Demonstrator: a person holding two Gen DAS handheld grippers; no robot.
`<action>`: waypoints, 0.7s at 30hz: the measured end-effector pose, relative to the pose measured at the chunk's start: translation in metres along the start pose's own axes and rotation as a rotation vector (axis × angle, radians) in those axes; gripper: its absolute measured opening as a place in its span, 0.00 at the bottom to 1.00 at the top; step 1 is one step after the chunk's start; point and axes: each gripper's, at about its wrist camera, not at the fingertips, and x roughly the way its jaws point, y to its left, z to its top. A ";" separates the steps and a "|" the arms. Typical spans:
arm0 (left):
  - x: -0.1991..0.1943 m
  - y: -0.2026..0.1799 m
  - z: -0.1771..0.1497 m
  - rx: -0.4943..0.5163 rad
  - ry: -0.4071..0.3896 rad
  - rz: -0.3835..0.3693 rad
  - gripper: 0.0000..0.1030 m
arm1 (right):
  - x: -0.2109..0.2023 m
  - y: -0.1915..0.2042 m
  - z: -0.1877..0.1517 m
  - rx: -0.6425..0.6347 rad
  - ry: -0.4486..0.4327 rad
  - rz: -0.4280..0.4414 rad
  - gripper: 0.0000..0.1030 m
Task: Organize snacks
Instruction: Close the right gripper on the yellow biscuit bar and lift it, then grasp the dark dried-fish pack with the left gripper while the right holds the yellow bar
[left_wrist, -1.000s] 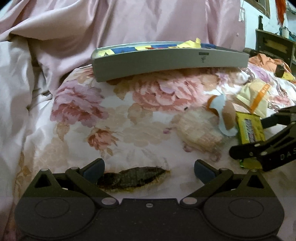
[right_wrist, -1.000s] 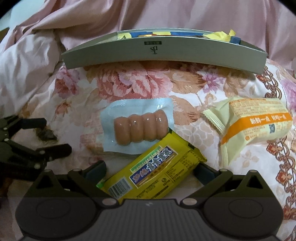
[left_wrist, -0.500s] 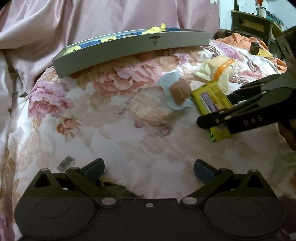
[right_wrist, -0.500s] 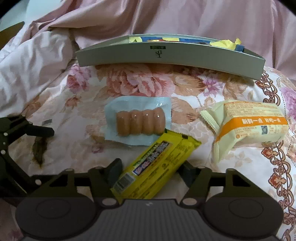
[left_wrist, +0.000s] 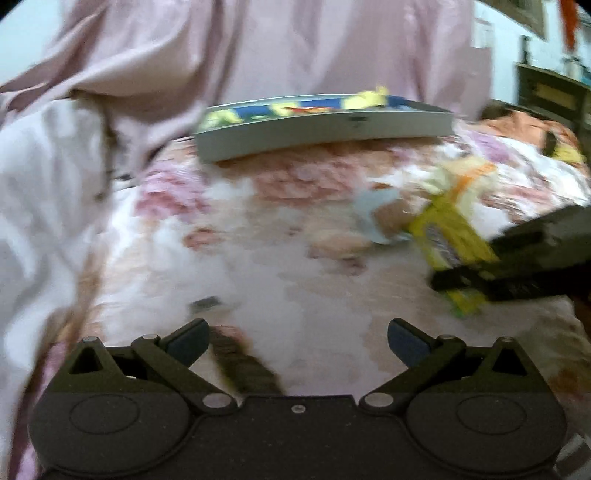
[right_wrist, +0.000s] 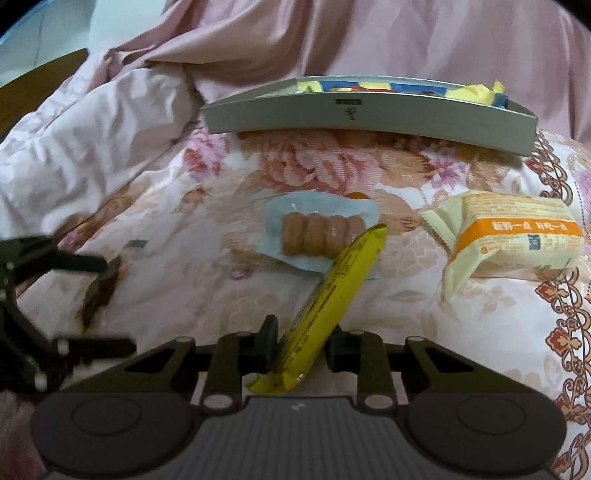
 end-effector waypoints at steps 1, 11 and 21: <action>0.002 0.003 0.001 -0.019 0.015 0.033 0.99 | -0.001 0.003 -0.001 -0.017 -0.001 0.004 0.26; 0.025 0.022 -0.003 -0.166 0.120 0.063 0.89 | -0.007 0.030 -0.008 -0.144 -0.010 0.034 0.19; 0.029 0.018 -0.004 -0.153 0.114 0.091 0.75 | -0.004 0.051 -0.014 -0.233 0.007 0.047 0.15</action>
